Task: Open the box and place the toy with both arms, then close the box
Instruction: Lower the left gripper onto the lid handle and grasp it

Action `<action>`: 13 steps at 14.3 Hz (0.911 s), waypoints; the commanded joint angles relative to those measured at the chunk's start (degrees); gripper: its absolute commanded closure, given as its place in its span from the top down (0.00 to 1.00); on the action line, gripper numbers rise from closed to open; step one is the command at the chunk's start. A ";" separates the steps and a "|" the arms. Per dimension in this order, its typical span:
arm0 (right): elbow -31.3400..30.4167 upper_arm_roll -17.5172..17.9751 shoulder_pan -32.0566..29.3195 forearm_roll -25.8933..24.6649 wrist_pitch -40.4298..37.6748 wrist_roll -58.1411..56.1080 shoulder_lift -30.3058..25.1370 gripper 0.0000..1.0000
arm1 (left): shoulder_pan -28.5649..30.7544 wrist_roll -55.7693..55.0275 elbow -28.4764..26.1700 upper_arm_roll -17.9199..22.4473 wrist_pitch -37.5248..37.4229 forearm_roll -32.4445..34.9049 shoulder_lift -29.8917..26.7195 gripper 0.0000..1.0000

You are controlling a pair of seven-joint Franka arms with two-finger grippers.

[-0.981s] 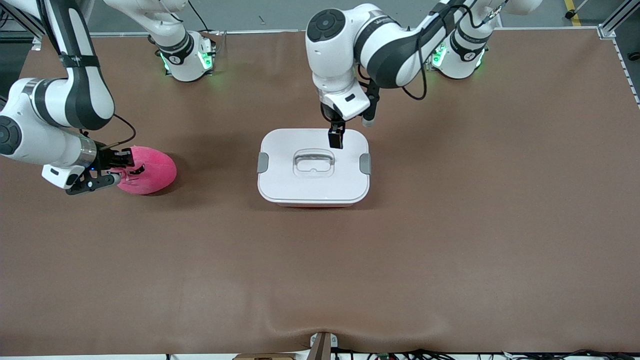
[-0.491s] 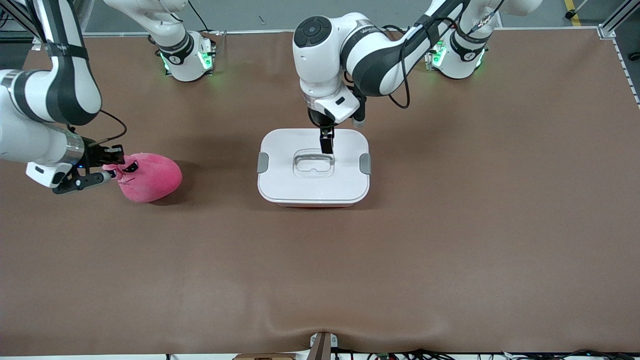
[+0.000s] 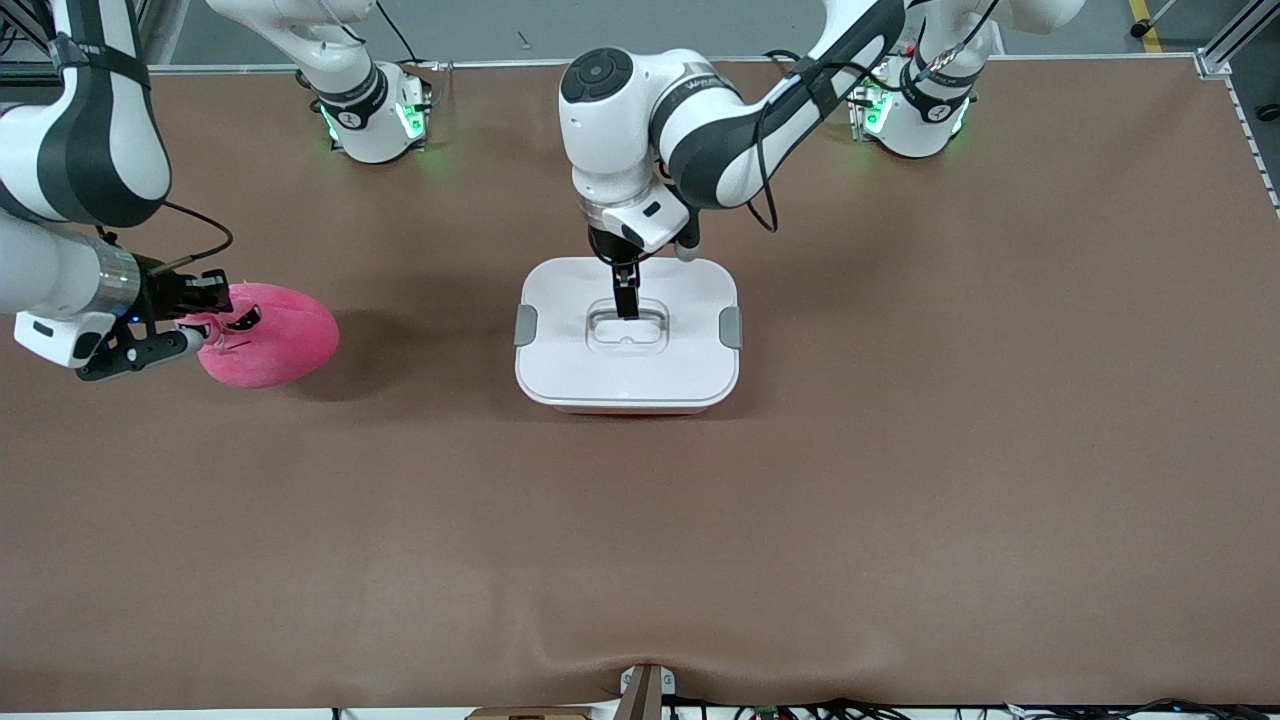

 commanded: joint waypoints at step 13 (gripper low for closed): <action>3.33 -0.09 2.79 0.34 -1.64 -6.34 -0.07 0.00 | -1.98 -9.41 1.80 0.32 3.15 4.04 4.63 0.97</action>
